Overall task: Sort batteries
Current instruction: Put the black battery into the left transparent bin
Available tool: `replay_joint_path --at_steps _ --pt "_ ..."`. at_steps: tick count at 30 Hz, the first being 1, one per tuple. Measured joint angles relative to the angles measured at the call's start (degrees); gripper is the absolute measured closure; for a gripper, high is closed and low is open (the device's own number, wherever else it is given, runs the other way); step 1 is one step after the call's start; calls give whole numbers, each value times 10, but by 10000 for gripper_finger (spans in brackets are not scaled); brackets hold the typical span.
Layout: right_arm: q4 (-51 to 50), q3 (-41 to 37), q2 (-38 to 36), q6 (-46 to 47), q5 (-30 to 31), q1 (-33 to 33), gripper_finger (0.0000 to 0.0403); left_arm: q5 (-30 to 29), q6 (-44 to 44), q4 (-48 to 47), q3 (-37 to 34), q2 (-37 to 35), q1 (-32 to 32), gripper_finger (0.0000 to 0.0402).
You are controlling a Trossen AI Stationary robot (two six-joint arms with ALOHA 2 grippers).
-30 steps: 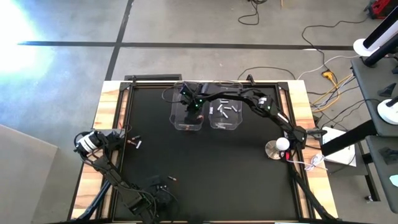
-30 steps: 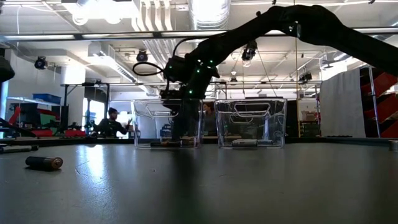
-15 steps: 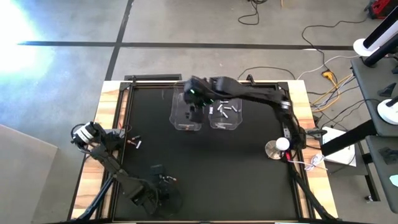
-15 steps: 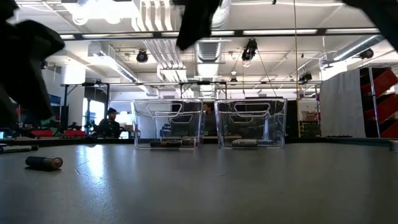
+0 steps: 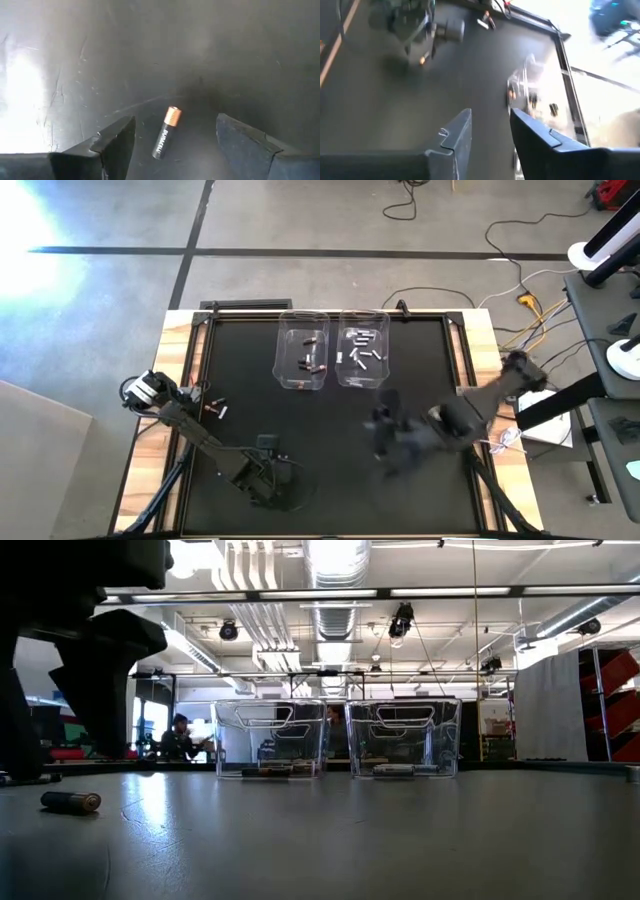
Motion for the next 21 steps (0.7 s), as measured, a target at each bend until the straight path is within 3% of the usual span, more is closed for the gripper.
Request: replay_joint_path --at_steps 5,11,15,21 --pt "17 -143 -28 141 78 72 293 38 12 3 -9 0 19 173" --pt "86 -279 -33 272 80 98 311 97 12 29 -45 0 46 223" --pt "192 -354 -33 292 80 98 321 106 19 46 -60 -3 49 259" --pt "425 -476 -33 231 79 79 336 104 20 79 -92 -5 49 320"
